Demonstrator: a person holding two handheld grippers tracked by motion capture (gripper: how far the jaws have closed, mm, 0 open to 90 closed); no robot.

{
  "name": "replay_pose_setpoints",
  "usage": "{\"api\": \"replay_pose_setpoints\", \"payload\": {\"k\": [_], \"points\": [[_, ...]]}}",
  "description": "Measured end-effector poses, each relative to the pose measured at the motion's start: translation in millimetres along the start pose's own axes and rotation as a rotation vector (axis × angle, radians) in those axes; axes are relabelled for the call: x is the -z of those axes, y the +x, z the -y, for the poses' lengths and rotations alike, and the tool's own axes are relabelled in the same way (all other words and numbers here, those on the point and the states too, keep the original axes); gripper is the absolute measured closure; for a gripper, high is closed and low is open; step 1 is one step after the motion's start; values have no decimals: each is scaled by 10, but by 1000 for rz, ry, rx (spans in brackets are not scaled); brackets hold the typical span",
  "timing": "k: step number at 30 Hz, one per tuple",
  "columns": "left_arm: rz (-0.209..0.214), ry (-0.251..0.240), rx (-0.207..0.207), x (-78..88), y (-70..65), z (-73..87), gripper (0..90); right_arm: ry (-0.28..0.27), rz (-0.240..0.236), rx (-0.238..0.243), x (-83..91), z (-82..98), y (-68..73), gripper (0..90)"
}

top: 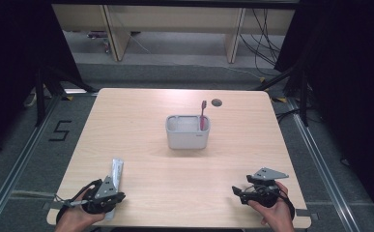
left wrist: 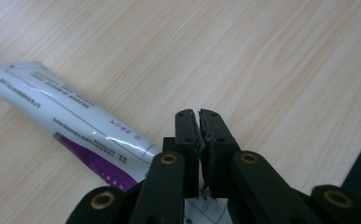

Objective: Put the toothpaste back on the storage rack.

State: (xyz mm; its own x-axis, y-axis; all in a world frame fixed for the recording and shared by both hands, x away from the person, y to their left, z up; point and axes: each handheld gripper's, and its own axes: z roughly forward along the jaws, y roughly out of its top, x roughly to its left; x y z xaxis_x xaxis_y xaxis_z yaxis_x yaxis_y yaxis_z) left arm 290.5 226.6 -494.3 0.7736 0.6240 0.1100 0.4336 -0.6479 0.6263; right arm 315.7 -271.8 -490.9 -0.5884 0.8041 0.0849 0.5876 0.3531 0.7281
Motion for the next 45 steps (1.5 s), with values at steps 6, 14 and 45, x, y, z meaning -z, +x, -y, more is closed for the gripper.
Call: {"api": "replay_pose_setpoints", "payload": {"k": [6, 14, 45], "points": [[-25, 6, -4, 32, 81, 72, 854, -2, -8, 8, -8, -3, -1, 274], [-44, 15, -5, 51, 123, 77, 825, 9, -37, -1, -14, -4, -21, 274], [-131, 140, 254, 59, 407, 55, 253, 0, -19, -27, -24, 6, -3, 276]]}}
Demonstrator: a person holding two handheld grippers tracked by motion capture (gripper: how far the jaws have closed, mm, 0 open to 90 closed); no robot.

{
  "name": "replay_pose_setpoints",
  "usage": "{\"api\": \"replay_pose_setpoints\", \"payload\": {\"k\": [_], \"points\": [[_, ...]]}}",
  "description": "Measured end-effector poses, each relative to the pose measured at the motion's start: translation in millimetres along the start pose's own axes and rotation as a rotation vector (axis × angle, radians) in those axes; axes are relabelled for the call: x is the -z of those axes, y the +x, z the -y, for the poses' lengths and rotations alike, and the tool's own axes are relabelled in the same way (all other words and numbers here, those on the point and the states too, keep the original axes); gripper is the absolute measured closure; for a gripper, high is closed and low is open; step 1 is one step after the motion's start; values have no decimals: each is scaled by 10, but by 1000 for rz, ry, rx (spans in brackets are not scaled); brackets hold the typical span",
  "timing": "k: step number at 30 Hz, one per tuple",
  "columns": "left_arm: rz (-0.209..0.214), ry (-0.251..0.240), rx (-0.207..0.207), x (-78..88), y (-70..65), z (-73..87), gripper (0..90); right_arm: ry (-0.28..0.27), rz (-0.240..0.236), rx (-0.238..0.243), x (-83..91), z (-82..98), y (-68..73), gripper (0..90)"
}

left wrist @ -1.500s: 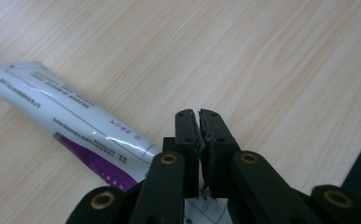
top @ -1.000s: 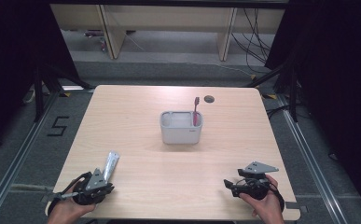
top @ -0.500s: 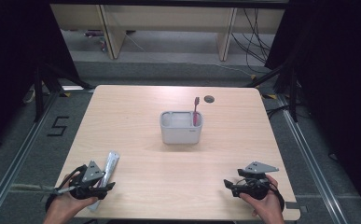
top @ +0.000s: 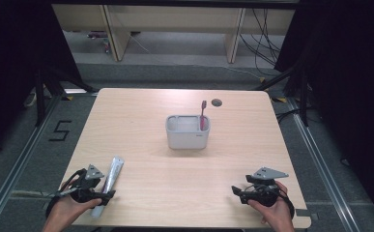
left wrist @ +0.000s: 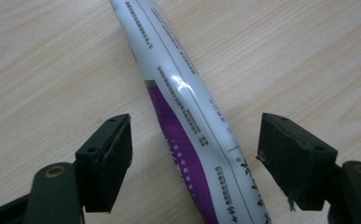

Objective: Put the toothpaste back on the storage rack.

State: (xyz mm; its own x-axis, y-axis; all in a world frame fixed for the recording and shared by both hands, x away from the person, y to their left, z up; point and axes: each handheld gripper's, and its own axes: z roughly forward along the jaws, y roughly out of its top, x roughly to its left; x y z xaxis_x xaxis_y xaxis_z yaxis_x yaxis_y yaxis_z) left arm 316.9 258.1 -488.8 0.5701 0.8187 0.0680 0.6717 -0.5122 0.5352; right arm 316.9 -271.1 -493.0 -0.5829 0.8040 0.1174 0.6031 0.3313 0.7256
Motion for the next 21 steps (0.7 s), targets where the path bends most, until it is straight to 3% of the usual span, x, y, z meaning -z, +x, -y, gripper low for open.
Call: {"api": "replay_pose_setpoints", "payload": {"k": [1, 3, 4, 8, 12, 13, 14, 17, 18, 19, 20, 21], "points": [[8, -7, 22, -17, -7, 4, 252, -4, 1, 28, 0, -6, -20, 276], [0, -8, 26, -45, 0, 2, 250, 4, -1, -7, 3, -1, 3, 276], [1, 21, 6, -33, 13, -4, 250, 9, 3, 2, 7, 1, -2, 276], [7, 32, 10, -78, 15, -4, 264, -1, 8, 31, 9, -8, -11, 276], [5, 35, 7, -122, 27, -9, 301, 2, 13, 18, 8, -2, -8, 276], [16, 56, 13, -114, 34, -15, 303, 0, 10, 13, 6, -1, -6, 276], [24, 43, 14, -122, 38, -14, 320, 0, 7, 30, 7, -7, -21, 276], [30, 49, -9, -120, 30, -37, 366, -1, 13, 20, 2, -6, -17, 276], [43, 55, -16, -120, 31, -47, 393, -3, 13, 40, -3, -7, -28, 276], [36, 44, -20, -129, 25, -54, 419, 12, 1, 7, 1, -7, -1, 276], [33, 49, -23, -130, 22, -64, 419, 4, -1, 32, -8, -9, -15, 276], [37, 51, -24, -130, 19, -70, 422, 16, 0, -17, 5, -12, 24, 276]]}}
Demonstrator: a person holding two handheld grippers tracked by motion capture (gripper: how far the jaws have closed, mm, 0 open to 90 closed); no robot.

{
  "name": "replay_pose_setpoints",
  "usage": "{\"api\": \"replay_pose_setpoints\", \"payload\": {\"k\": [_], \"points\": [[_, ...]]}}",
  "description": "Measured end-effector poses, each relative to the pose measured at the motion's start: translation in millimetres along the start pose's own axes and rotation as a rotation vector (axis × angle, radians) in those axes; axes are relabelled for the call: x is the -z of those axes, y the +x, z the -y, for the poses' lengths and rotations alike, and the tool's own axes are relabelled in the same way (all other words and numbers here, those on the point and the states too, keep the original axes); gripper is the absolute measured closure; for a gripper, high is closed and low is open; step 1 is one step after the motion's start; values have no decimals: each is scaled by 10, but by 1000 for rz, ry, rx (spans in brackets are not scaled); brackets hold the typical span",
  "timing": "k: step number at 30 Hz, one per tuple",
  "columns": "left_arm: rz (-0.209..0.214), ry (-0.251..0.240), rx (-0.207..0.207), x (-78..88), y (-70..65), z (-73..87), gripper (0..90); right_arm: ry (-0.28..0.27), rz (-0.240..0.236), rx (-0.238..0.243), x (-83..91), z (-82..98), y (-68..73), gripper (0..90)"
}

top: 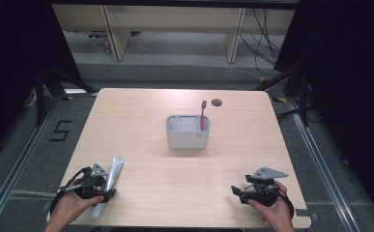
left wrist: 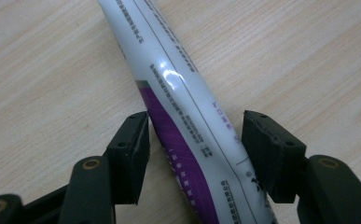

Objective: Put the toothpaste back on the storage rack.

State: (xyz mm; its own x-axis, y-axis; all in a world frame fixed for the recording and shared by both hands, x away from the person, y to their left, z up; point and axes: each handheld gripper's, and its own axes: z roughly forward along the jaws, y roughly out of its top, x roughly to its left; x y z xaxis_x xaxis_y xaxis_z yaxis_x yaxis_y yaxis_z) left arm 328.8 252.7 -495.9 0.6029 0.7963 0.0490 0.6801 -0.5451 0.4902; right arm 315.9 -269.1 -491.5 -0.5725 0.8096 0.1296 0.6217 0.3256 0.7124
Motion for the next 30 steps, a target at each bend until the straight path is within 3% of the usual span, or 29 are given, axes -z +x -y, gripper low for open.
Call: {"api": "replay_pose_setpoints", "payload": {"k": [6, 10, 11, 14, 16, 21, 22, 25, 28, 30], "points": [[14, 4, -28, -3, -8, -35, 508, -11, 6, 50, -18, 0, -34, 276], [22, 20, -48, -2, -19, -68, 571, -6, 3, 13, -10, -6, -9, 276], [23, 27, -67, -5, -13, -83, 582, -14, 5, 25, -15, -6, -16, 276], [25, 45, -72, -8, -10, -110, 597, -15, 2, 57, -23, -14, -32, 276], [34, 60, -88, -7, 15, -126, 603, -5, -1, 32, -19, -13, -7, 276], [53, 82, -79, -19, 82, -154, 625, -16, -7, 55, -36, -15, -24, 276], [51, 97, -85, -11, 94, -163, 635, -11, -6, 29, -31, -12, -2, 276], [32, 110, -108, -7, 117, -182, 687, -4, 4, 28, -17, -17, 5, 276], [43, 107, -109, -21, 166, -186, 731, -17, -6, 46, -26, -17, -18, 276], [47, 99, -125, -30, 173, -191, 733, -11, -18, 18, -28, -15, 2, 276]]}}
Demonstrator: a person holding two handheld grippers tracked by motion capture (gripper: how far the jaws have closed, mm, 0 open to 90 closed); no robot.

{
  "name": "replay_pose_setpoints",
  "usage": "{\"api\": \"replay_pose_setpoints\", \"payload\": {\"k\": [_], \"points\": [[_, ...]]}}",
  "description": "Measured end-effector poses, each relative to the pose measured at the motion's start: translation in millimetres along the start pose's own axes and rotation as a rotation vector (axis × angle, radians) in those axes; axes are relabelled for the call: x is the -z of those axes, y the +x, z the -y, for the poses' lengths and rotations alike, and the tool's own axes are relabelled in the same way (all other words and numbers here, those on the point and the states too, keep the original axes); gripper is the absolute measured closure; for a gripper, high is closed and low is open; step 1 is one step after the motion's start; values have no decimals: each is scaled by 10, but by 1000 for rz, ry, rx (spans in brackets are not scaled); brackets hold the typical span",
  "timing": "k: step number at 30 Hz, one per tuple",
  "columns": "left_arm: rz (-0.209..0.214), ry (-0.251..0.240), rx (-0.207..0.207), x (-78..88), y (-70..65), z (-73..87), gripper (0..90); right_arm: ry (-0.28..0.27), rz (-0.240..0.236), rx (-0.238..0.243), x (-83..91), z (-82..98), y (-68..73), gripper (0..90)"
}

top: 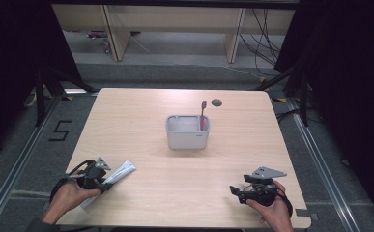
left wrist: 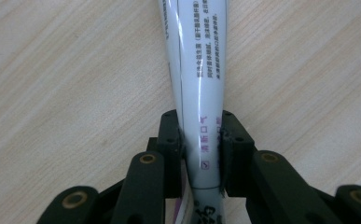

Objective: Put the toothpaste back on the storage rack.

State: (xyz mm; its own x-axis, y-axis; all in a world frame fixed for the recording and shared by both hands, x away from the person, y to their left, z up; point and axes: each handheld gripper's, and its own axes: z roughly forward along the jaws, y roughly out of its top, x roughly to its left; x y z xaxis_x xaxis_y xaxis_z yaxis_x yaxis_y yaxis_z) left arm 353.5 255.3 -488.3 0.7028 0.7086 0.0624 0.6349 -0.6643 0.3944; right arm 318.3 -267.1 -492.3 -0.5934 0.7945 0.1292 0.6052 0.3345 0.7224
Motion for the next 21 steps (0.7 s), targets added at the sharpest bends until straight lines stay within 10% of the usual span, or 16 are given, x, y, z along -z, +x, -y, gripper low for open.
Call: {"api": "replay_pose_setpoints", "payload": {"k": [21], "points": [[7, 105, -79, 8, 21, -126, 749, 1, -2, -2, 4, -3, 9, 277]]}}
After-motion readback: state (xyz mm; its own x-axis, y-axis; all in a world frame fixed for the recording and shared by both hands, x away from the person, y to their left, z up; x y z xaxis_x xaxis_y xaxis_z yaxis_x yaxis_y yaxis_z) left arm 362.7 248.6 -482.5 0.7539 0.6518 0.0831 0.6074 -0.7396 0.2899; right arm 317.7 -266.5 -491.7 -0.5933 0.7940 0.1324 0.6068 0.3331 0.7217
